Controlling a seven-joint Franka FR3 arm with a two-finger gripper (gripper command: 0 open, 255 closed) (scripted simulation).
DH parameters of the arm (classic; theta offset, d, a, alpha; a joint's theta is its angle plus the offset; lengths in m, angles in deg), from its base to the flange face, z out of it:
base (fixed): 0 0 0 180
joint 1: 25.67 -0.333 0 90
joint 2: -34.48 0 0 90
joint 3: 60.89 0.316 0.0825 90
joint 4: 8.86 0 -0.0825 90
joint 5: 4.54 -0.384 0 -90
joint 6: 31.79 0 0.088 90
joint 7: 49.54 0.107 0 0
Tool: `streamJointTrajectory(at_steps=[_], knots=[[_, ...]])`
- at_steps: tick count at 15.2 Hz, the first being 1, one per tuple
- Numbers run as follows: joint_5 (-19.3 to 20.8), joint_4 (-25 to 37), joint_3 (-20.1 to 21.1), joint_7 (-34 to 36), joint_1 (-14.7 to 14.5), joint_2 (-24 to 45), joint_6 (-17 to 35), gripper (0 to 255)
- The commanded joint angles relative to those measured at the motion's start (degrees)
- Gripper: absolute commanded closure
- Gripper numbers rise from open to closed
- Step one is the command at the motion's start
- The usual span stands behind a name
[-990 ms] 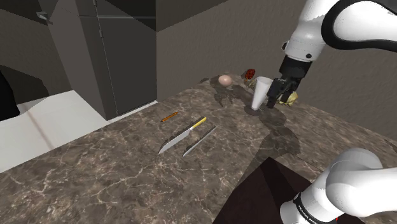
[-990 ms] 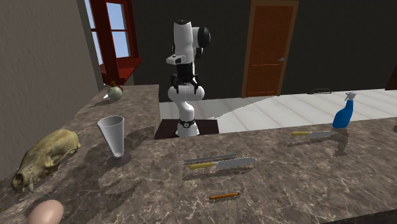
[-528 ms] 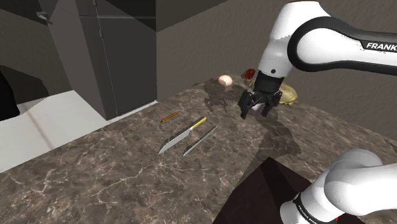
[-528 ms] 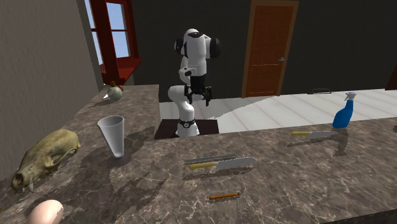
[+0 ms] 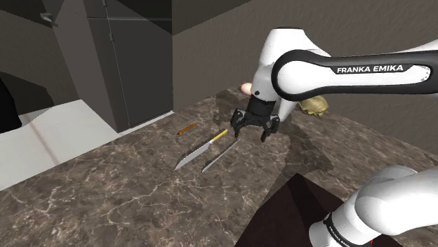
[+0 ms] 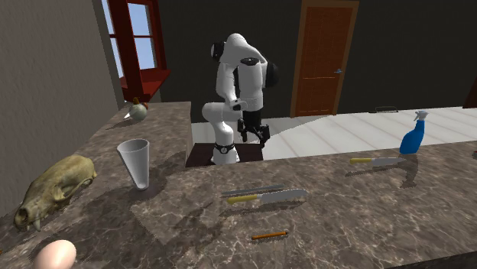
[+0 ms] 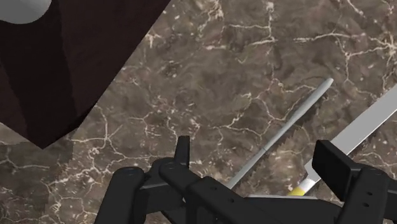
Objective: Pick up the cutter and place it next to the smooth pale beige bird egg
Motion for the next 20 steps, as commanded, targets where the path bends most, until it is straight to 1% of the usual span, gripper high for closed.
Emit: streamJointTrajectory(at_steps=[1, 5, 8, 11, 14, 20], knots=[[-0.09, 2.04, 2.91, 6.70, 1.40, 4.67, 3.35, 0], [2.00, 5.71, 7.46, 19.16, 4.23, 13.81, 9.62, 0], [5.51, 9.13, 9.98, 29.13, 6.01, 21.29, 13.81, 0], [10.39, 13.07, 11.04, 39.46, 6.76, 29.05, 17.25, 0], [15.51, 17.45, 10.16, 49.35, 6.00, 36.48, 19.76, 0], [17.74, 16.05, 9.44, 50.89, 4.91, 39.67, 23.91, 0]])
